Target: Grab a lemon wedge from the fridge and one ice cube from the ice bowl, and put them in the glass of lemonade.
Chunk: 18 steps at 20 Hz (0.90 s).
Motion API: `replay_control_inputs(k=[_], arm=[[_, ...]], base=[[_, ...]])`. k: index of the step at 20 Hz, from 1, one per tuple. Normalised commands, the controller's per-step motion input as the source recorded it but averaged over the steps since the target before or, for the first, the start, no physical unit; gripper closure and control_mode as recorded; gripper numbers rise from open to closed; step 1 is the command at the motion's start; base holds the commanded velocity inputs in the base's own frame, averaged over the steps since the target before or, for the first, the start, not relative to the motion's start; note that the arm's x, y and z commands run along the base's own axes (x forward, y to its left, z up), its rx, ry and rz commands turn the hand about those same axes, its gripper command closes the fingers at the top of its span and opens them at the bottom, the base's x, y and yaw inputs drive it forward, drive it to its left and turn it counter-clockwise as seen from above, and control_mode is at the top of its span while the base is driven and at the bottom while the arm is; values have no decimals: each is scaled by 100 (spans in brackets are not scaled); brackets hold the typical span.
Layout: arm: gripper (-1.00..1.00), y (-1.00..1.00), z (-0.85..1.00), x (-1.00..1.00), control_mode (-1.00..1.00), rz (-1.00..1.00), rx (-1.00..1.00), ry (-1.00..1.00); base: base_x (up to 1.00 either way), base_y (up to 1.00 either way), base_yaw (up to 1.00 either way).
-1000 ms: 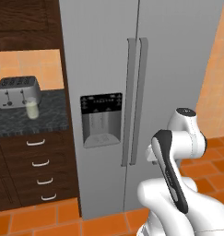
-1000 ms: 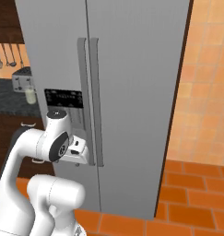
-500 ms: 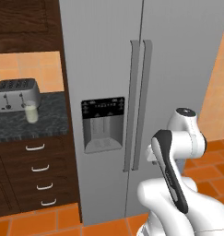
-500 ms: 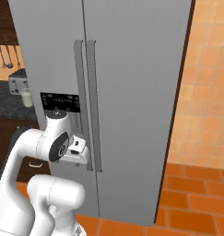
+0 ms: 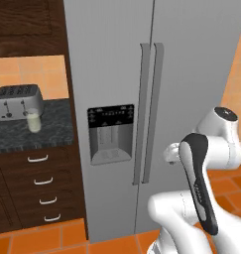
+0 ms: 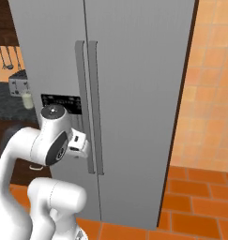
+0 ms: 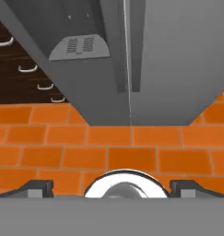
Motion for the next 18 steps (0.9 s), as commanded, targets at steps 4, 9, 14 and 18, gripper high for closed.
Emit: replay_control_inputs(k=[4, 9, 14, 18], arm=[[-100, 0, 100, 0, -100, 0, 0, -42], [-100, 0, 100, 6, -100, 0, 0, -38], [-100, 0, 100, 2, -100, 0, -4, -29], [-100, 4, 100, 38, -100, -5, -11, -8]], base=[[0, 0, 0], [0, 0, 0], [0, 0, 0], [0, 0, 0]])
